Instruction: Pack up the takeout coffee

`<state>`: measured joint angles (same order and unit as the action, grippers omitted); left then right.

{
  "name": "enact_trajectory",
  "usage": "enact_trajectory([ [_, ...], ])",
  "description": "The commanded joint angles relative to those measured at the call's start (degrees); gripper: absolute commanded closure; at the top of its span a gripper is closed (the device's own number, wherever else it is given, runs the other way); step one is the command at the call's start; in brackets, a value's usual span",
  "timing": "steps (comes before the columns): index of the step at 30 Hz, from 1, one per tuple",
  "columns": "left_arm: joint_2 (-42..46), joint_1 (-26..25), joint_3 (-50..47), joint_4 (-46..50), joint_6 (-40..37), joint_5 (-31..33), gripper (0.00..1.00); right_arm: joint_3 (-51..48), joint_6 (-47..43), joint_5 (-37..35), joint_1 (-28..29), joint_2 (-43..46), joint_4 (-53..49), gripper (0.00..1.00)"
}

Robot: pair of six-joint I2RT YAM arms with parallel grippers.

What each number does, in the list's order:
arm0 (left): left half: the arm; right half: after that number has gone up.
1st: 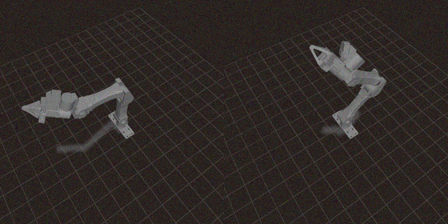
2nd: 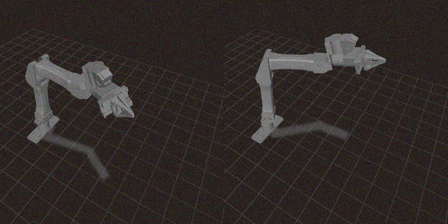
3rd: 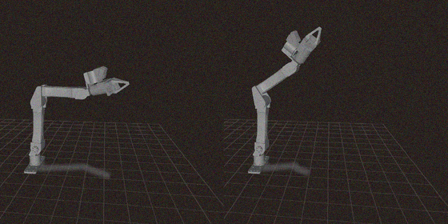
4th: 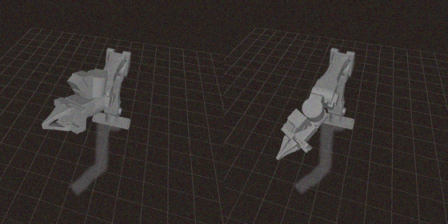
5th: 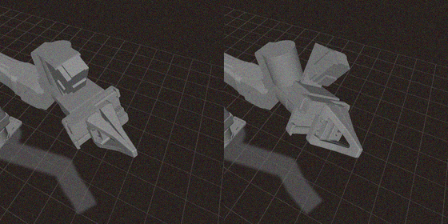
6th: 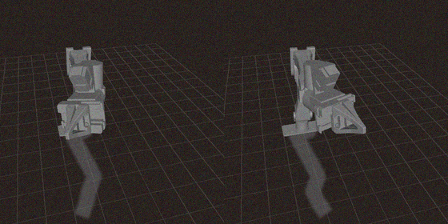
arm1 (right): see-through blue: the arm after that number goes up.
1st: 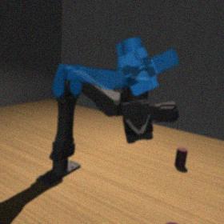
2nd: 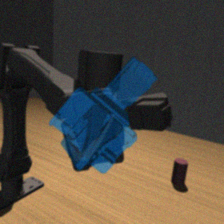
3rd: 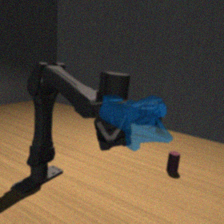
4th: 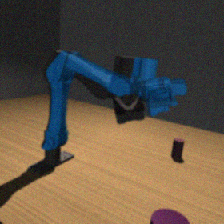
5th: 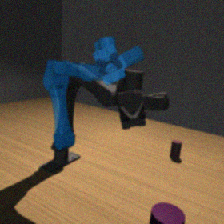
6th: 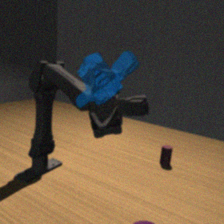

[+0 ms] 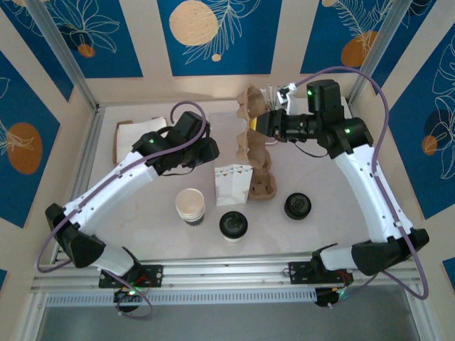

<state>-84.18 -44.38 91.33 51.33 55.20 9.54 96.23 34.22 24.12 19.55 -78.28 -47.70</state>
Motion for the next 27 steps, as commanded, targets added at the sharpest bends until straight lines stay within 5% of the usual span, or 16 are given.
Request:
enact_trajectory([
  [1, 3.65, -0.5, 0.88, -0.93, -1.93, 1.58, 0.49, 4.61, 2.59, 2.73, 0.32, -2.77, -3.19, 0.67],
  [9, 9.11, 2.21, -0.6, -1.96, -9.11, 5.05, 0.4, 11.78, 3.95, 3.0, 0.14, -9.7, -11.18, 0.67],
  [27, 4.27, 16.34, -3.46, -10.26, -15.7, -12.33, 0.4, 26.95, 4.15, -3.55, 3.84, -22.84, -22.57, 0.68],
])
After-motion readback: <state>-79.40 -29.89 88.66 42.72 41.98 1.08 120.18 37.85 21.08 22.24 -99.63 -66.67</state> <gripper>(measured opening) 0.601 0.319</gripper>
